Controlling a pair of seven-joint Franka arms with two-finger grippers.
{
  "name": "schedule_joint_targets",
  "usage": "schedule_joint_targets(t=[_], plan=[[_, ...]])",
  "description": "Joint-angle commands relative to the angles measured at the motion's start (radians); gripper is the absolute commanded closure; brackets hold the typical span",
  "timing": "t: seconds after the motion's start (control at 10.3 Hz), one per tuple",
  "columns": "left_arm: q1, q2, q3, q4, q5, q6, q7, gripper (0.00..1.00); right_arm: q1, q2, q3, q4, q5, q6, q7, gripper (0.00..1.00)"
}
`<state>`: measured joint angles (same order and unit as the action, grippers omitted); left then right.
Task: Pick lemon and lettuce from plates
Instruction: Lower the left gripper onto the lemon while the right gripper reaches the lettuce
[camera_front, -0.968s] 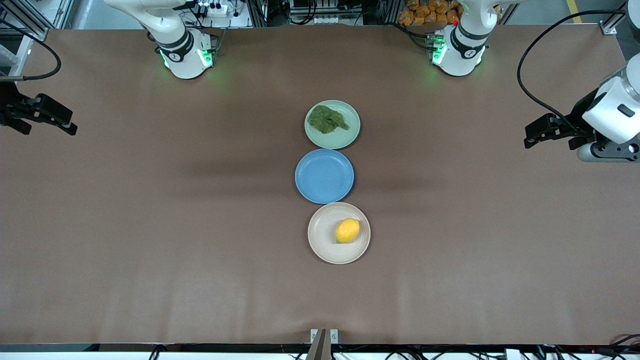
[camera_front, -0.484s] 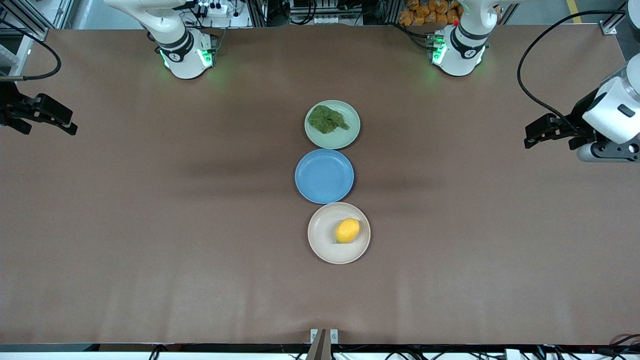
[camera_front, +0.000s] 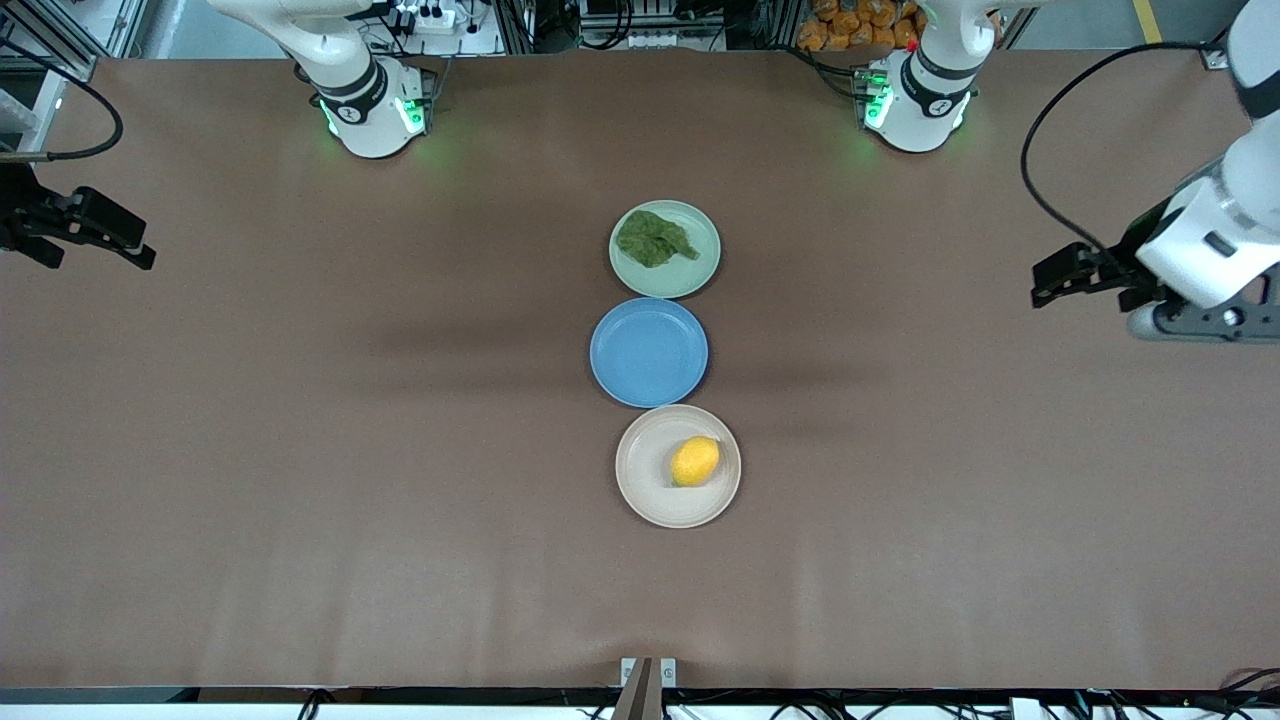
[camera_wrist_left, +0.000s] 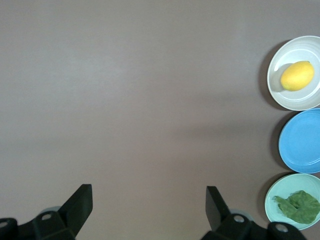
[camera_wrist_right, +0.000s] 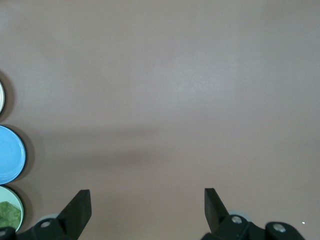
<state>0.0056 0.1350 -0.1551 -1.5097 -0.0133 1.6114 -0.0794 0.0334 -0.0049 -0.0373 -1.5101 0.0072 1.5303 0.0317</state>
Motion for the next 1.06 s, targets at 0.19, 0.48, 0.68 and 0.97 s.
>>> schedule_joint_targets(t=[0.19, 0.48, 0.68, 0.97], plan=[[-0.051, 0.087, -0.017, 0.011, 0.003, 0.087, 0.001, 0.0, 0.014, -0.01, -0.003, -0.018, -0.004, -0.009, 0.002, 0.0], [-0.099, 0.147, -0.017, 0.011, -0.01, 0.165, 0.0, 0.0, 0.048, -0.017, 0.001, -0.047, -0.004, -0.01, 0.069, 0.0], [-0.127, 0.188, -0.015, 0.013, -0.03, 0.211, 0.0, 0.0, 0.101, -0.018, 0.004, -0.067, -0.004, -0.009, 0.17, 0.0], [-0.192, 0.254, -0.015, 0.013, -0.028, 0.313, -0.003, 0.0, 0.157, -0.036, 0.008, -0.117, -0.004, -0.012, 0.206, 0.0]])
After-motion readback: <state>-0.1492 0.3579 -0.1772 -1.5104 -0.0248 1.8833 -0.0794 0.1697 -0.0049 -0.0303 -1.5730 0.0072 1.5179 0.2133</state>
